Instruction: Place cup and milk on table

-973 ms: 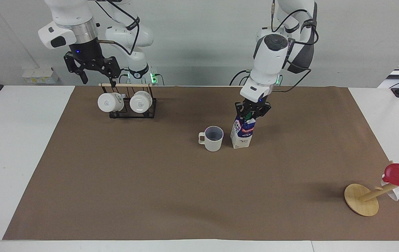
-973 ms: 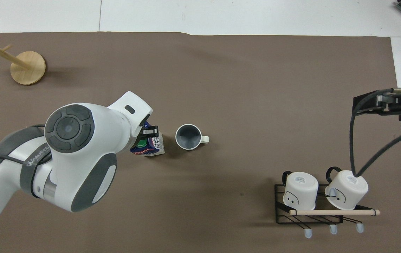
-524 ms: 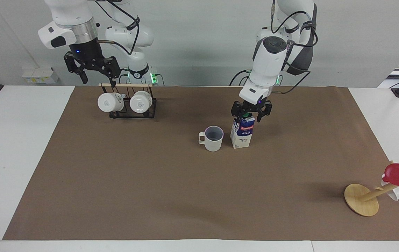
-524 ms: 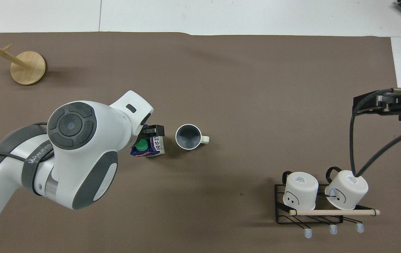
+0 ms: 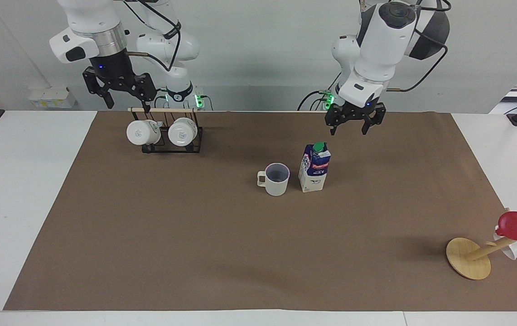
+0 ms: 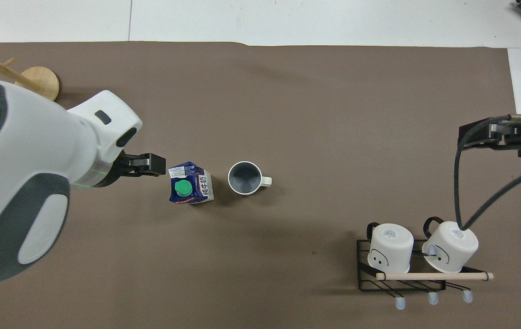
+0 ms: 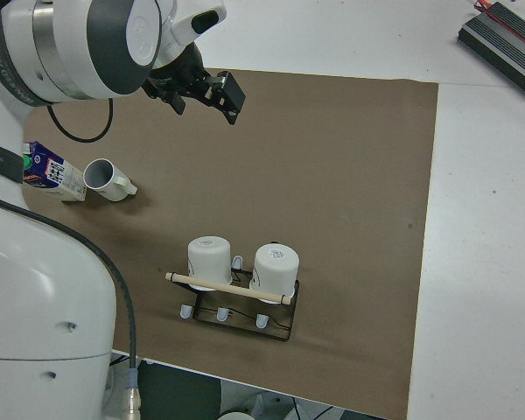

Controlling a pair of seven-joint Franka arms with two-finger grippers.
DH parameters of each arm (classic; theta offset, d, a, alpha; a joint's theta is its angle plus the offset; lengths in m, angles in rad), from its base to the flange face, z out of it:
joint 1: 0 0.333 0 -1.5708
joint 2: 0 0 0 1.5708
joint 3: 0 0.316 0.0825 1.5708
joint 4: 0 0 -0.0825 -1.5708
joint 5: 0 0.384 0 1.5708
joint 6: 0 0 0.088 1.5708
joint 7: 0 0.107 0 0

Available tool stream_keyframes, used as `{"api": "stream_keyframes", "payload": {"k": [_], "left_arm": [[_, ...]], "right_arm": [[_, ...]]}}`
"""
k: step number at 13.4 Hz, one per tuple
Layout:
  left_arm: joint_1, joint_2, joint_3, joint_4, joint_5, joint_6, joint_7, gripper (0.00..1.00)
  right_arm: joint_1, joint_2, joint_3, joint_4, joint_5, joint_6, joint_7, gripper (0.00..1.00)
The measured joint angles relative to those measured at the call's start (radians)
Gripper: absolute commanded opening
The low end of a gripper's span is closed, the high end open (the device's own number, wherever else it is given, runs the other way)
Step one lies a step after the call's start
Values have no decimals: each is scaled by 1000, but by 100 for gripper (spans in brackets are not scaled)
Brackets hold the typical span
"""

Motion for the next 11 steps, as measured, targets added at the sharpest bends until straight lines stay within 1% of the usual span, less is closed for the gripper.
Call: {"api": "stream_keyframes", "payload": {"k": [4,6,8,11], "left_arm": [[145,-67,9,4,0,-110,199,100],[199,-94,12,14,0,-155,257,100],[228,-104,13,21,0,-182,290,100],[243,-108,16,22,-3,-189,309,100]], "right_arm": [[0,0,0,-1,0,14,0,100],[0,0,0,-1,0,19,0,100],[0,0,0,-1,0,20,0,100],[0,0,0,-2,0,20,0,100]]}}
